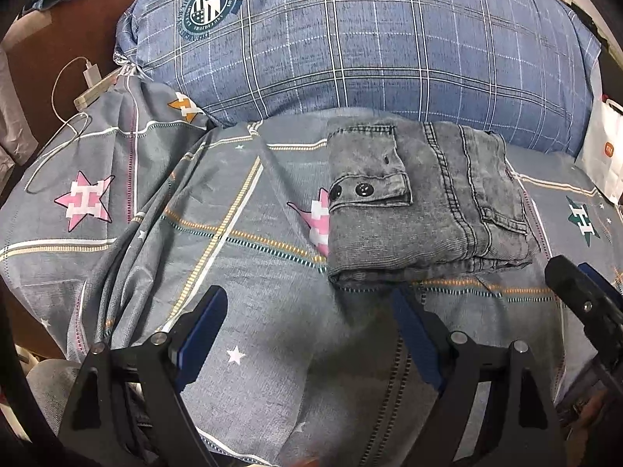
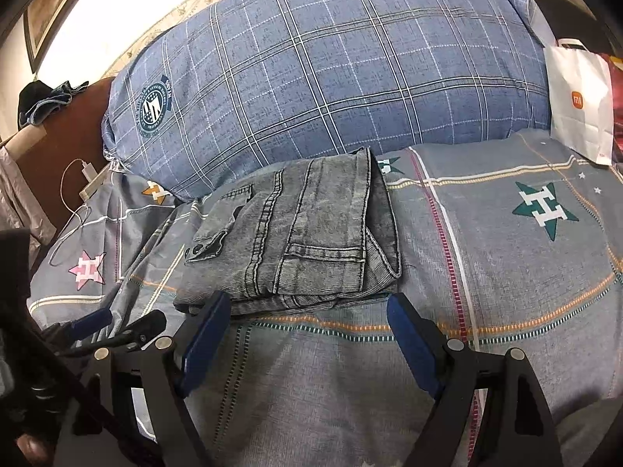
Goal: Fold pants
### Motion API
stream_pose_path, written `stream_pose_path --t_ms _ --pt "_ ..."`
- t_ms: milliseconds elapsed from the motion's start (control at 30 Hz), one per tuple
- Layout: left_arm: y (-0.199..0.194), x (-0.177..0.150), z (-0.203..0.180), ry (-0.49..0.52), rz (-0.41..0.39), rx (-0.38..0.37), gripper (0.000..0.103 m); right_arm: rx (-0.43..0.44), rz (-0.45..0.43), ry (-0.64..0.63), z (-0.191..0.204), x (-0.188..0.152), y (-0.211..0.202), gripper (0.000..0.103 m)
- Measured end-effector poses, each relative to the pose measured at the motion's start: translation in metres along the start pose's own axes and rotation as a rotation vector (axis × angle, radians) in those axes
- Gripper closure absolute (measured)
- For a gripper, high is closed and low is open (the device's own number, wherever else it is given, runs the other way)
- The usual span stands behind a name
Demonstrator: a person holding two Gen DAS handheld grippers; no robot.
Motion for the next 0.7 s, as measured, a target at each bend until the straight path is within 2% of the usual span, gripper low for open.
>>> stream_pose_path --t_ms 700 --pt "0.0004 0.0002 0.0002 0.008 0.001 0.001 0.018 0.002 0.009 -0.015 0.0011 -0.0009 0.0052 0.016"
Point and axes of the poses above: each gripper's, at about its wrist camera, not at the fingertips, and y roughly the way its jaws point, z to its left, x to its top, the point moved 5 cm from there along y, roughly the way its jaws point, and after that the axes turned 9 degrees about -x, right-handed, at the moved point
